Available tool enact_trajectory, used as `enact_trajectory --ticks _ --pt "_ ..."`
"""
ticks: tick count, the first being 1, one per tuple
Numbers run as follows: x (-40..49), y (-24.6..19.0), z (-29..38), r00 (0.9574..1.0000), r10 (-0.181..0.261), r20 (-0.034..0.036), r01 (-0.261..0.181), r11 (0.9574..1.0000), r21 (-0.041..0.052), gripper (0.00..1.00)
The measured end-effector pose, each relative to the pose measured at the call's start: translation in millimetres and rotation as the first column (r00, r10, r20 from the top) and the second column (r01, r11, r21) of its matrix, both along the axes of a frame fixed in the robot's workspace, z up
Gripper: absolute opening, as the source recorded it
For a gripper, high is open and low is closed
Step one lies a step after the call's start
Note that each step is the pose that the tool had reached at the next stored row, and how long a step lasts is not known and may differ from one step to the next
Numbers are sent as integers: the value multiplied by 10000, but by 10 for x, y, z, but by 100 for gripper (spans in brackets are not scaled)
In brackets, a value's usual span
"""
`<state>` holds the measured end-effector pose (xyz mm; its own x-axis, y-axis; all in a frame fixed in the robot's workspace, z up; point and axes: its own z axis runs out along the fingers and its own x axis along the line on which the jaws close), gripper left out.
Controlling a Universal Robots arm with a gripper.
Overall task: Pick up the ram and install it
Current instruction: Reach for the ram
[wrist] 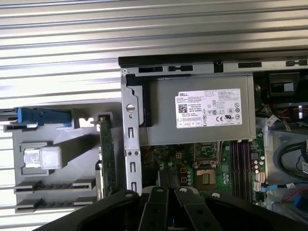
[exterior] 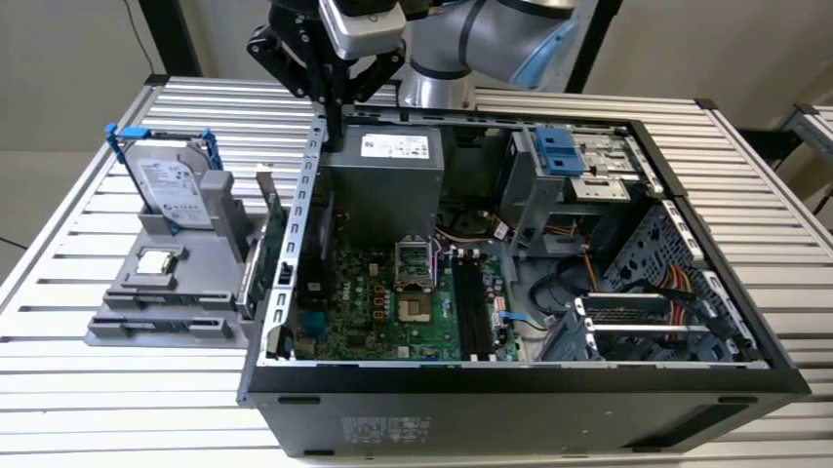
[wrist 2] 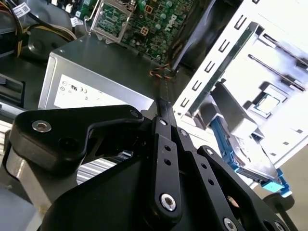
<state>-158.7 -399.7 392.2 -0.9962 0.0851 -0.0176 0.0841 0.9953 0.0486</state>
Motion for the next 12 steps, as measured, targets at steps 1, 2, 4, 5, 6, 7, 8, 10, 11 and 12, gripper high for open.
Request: enact_trajectory --ticks 1,2,4,5,6,7,8,10,11,12 --pt "-10 0 0 10000 1 -1 -1 10000 0 0" --pt "-19 0 0 10000 0 -2 0 10000 0 0" --pt "-39 0 0 10000 0 -5 0 10000 0 0" --pt "-48 0 0 10000 0 -7 0 10000 0 0" --pt "-56 0 -1 10000 0 -8 0 10000 0 0" --pt "-65 0 -1 10000 0 -11 0 10000 0 0" --pt "-75 0 -1 10000 0 -13 0 10000 0 0" --pt "-94 0 -1 10000 0 -16 0 10000 0 0" --pt "-105 0 -1 10000 0 -17 0 10000 1 0" --pt "-115 0 -1 10000 0 -19 0 10000 1 0"
